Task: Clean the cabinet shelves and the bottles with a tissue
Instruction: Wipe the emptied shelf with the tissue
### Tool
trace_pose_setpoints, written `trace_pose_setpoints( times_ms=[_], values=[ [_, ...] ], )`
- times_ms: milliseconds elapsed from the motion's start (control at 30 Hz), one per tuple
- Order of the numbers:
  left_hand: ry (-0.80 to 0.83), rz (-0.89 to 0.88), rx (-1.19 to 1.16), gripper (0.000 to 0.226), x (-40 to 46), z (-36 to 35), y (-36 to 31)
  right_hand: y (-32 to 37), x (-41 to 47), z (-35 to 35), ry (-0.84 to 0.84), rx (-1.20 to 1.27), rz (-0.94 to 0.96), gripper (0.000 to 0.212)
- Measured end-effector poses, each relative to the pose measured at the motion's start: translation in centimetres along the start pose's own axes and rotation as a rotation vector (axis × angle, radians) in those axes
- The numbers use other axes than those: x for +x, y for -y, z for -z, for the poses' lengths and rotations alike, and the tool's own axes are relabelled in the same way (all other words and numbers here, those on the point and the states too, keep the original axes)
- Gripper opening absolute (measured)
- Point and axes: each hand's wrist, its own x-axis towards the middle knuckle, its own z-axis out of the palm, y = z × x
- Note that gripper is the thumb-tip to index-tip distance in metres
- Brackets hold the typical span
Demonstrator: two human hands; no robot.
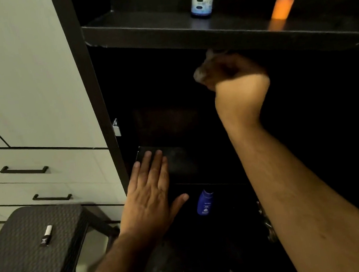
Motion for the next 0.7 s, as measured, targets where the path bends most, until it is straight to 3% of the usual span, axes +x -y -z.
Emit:
trace_pose_setpoints(
  times_ms=[67,100,167,233,300,367,433,567,700],
  values=[
    [0.01,0.001,-0.005,0.084,-0.1,0.0,0.0,1.7,0.2,-0.3,0.002,0.285,-0.078,0.024],
    [0.013,0.0,-0.009,0.084,0.0,0.0,0.0,1.9,0.1,-0.4,0.003,0.263,-0.082,0.031],
    [0.01,-0.001,-0.005,0.084,0.1,0.0,0.1,1.3,-0.4,-1.0,-0.063,0.095,-0.003,0.032],
    [0.018,-0.004,0.009,0.086,0.2,0.1,0.3,0.4,-0.5,-1.6,-0.109,-0.109,0.121,0.011],
    [0.025,-0.011,0.01,0.086,-0.3,0.3,0.4,-1.0,-0.1,-1.8,-0.008,-0.424,0.168,0.024],
    [0.029,-0.013,0.002,0.086,-1.9,0.5,0.4,-2.2,-0.8,-0.7,0.122,-0.713,0.216,0.018],
    [0.044,0.017,-0.025,0.086,-4.3,0.6,0.6,-4.3,-2.6,0.5,0.183,-0.782,0.348,0.004],
    [0.018,0.084,-0.003,0.086,-7.3,0.8,1.8,-9.2,-5.7,1.8,0.386,-0.876,0.242,0.015],
    [-0.02,0.116,0.013,0.087,-7.0,1.6,3.0,-8.8,-5.8,1.5,0.384,-0.903,0.2,0.017]
  ],
)
